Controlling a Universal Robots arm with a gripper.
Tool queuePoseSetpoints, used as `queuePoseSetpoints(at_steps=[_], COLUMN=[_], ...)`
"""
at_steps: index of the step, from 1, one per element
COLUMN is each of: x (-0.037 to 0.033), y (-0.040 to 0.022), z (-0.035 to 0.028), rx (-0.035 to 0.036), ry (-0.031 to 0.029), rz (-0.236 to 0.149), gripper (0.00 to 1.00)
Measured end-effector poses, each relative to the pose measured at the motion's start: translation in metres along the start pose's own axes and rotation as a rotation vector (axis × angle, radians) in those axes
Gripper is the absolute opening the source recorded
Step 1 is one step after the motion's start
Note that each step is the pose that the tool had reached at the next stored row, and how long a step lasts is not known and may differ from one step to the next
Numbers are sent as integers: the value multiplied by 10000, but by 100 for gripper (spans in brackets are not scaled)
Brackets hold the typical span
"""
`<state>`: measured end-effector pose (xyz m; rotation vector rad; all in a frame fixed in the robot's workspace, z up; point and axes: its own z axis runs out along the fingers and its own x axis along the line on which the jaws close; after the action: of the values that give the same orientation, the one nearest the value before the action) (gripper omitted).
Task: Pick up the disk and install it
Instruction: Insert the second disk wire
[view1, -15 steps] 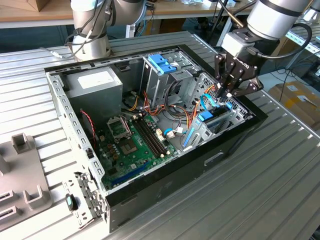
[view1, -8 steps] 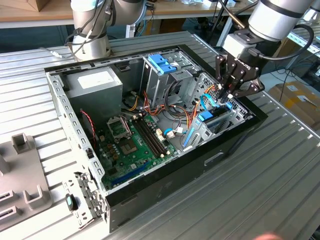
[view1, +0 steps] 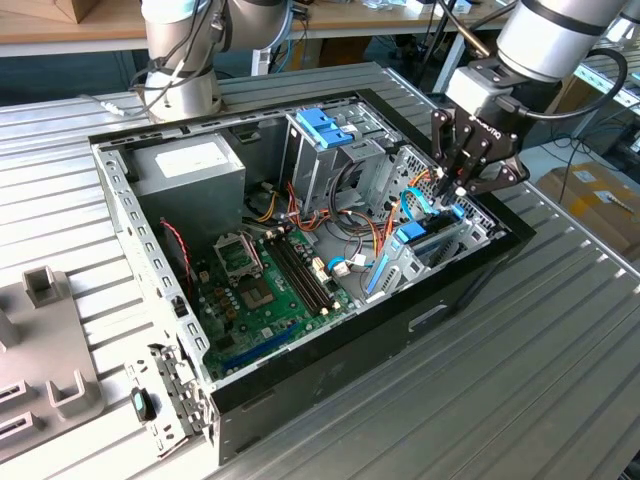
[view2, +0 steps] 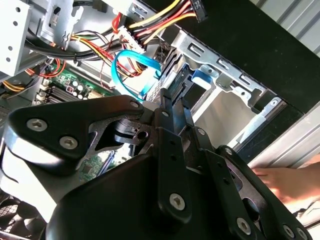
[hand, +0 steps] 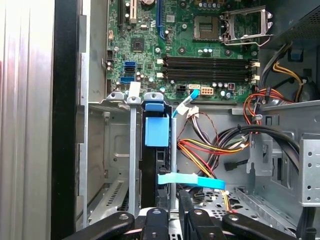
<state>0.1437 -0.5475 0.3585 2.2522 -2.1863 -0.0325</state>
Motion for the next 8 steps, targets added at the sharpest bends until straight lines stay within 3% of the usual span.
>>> queuePoseSetpoints(at_steps=[8], x=[-29], y=[-52], z=[-1], rx=[-1], ry=[3], rz=[-101], gripper=[24])
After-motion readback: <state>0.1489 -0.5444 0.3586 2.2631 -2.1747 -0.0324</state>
